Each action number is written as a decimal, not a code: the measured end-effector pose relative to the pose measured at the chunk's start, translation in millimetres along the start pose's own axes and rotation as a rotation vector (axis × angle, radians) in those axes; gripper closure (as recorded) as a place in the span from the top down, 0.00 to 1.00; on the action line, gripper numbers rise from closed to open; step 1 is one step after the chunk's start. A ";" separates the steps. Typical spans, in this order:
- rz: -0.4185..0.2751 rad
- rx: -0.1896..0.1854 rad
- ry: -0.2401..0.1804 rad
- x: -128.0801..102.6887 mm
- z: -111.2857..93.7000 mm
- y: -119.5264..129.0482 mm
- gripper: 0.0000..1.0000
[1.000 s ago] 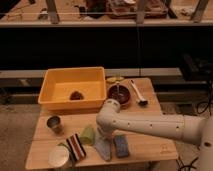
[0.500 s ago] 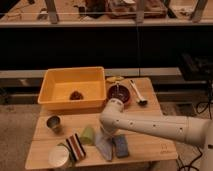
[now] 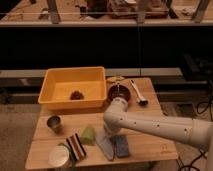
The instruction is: Wipe table surface with towel
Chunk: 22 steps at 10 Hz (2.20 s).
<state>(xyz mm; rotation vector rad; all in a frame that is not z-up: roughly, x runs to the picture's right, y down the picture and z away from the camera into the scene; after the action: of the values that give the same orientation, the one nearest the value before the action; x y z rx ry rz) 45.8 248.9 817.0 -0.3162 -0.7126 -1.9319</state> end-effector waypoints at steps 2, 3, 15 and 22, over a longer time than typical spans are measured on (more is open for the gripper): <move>0.082 0.029 0.012 -13.7 -6.0 34.2 0.10; 0.138 0.051 0.021 -25.1 -10.4 61.2 0.10; 0.243 0.103 0.103 5.9 -36.4 92.6 0.10; 0.083 0.087 0.063 -9.4 -37.3 39.7 0.10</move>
<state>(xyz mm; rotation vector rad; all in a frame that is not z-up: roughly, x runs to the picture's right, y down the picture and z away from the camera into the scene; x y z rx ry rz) 88.6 220.6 796.2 -0.2267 -0.7291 -1.8182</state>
